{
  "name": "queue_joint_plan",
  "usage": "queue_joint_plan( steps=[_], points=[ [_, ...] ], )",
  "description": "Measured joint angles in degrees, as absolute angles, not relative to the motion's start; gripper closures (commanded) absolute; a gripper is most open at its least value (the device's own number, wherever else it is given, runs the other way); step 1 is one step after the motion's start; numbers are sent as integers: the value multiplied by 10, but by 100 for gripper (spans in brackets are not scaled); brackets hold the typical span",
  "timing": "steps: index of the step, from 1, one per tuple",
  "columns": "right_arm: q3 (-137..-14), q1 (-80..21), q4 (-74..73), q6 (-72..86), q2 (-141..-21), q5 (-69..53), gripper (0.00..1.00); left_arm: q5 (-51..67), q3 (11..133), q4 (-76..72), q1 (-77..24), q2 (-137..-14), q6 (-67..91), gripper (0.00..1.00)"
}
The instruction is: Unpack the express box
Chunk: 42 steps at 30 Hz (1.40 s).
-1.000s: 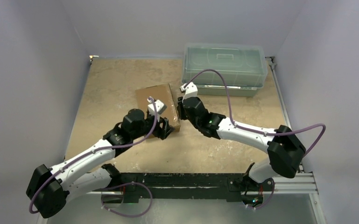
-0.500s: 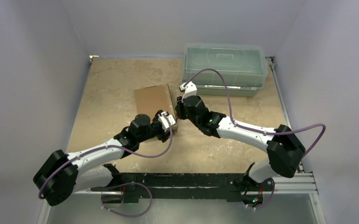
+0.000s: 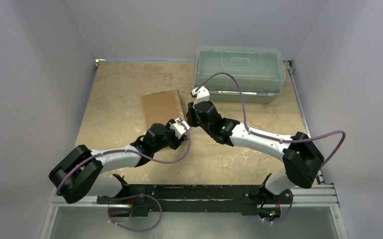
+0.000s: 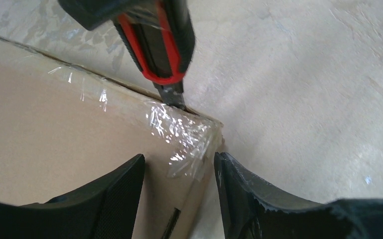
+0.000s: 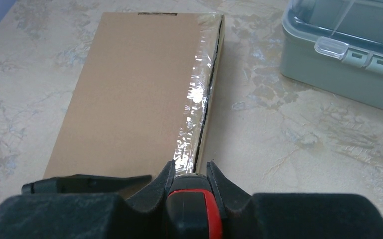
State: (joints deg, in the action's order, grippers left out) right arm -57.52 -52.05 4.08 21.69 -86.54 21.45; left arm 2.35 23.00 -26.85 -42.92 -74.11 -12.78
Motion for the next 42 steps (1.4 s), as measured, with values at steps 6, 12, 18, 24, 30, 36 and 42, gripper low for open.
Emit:
queue_joint_plan(
  steps=[6, 12, 18, 24, 30, 36, 42],
  points=[
    [-581, -520, 36, 219, -865, 215, 100, -10, 242, -298, -424, -769, -96, 51],
    [-586, -520, 38, 224, -865, 218, 100, -21, 242, -314, -406, -778, -76, 52],
    [-586, -522, 35, 231, -860, 236, 100, -26, 242, -350, -403, -800, -55, 53],
    [-560, -550, 57, 230, -848, 279, 100, -27, 242, -369, -402, -810, -42, 53],
    [-516, -565, 91, 244, -821, 306, 100, -24, 242, -370, -402, -810, -36, 54],
    [-493, -565, 113, 263, -808, 310, 100, -22, 242, -369, -402, -808, -36, 51],
    [-507, -567, 82, 271, -794, 321, 100, -15, 246, -348, -403, -798, -39, 48]
  ],
)
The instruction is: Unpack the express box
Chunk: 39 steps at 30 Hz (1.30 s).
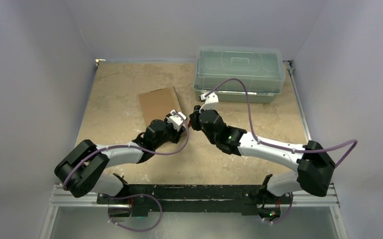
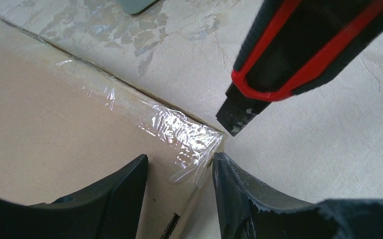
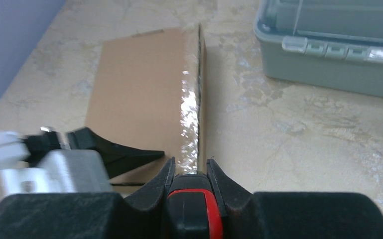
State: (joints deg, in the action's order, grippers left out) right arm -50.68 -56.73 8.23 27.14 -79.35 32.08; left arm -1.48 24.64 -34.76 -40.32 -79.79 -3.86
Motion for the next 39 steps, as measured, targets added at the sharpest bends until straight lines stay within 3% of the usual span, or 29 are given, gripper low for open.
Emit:
queue_joint_plan(
  steps=[5, 10, 15, 21, 28, 33, 39],
  points=[
    [-583, -574, 5, 283, -753, 352, 100, -4, 260, -298, -411, -755, -40, 35],
    [-618, -549, -59, 284, -691, 382, 100, 4, 291, -215, -416, -666, -23, 33],
    [-564, -469, -142, 279, -655, 356, 100, 1, 338, -131, -411, -584, 39, 31],
    [-569, -397, -323, 259, -751, 261, 100, -49, 370, -3, -307, -523, 146, 23],
    [-658, -400, -486, 233, -897, 218, 99, -125, 442, 97, -192, -581, 230, 18],
    [-711, -400, -542, 230, -983, 275, 78, -121, 473, 101, -132, -663, 266, 17],
    [-724, -400, -538, 228, -1051, 324, 51, -27, 459, 83, -48, -734, 290, 17]
  ],
)
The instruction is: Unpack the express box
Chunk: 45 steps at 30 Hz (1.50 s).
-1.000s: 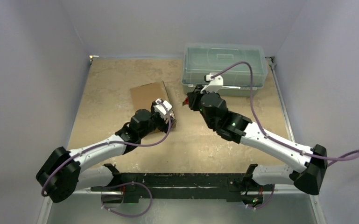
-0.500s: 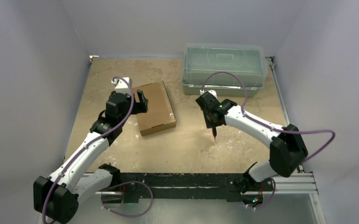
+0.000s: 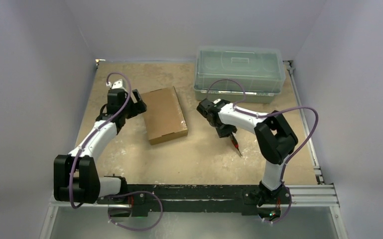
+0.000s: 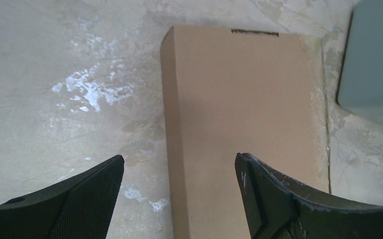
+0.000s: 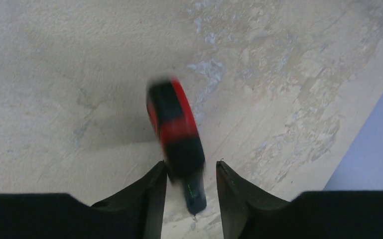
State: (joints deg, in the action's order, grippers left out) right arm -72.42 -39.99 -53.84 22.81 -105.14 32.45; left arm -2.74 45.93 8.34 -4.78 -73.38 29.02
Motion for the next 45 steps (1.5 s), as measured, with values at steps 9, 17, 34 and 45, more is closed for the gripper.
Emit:
queue_joint_plan(
  steps=[9, 17, 34, 45],
  points=[
    [-729, -396, -468, 198, -1044, 341, 33, 40, 433, 69, -41, -704, 271, 18],
    [-739, -396, -274, 194, -934, 179, 49, 74, 432, 49, -41, -737, 269, 23],
    [-793, -397, -92, 229, -1062, -43, 61, 94, 433, 57, -41, -823, 269, 32],
    [-784, -398, -92, 229, -1067, -25, 61, 92, 433, 57, -41, -823, 269, 33]
  ],
)
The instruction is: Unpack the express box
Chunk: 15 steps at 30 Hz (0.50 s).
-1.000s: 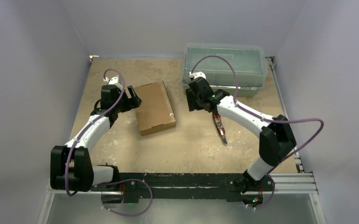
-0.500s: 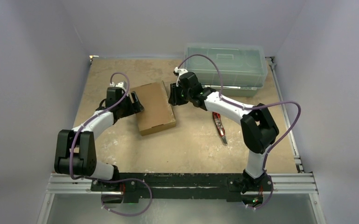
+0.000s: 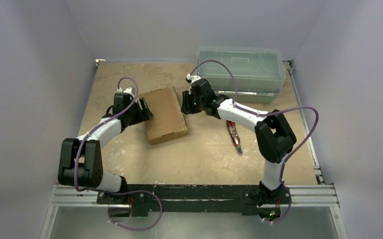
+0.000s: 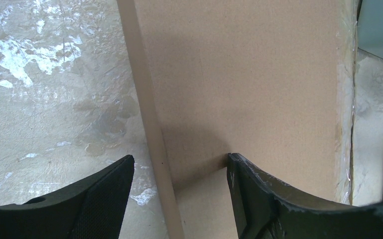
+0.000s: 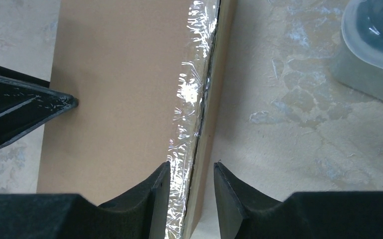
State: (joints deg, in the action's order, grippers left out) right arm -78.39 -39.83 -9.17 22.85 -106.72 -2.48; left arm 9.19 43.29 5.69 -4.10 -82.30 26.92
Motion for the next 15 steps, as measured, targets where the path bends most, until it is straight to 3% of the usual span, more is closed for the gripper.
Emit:
queue_joint_plan(
  steps=[7, 15],
  points=[
    [-783, -399, -89, 229, -1085, -25, 62, 92, 433, 57, -41, -823, 269, 34],
    [-783, -401, -89, 229, -1108, -25, 73, 92, 433, 56, -41, -823, 269, 35]
  ],
)
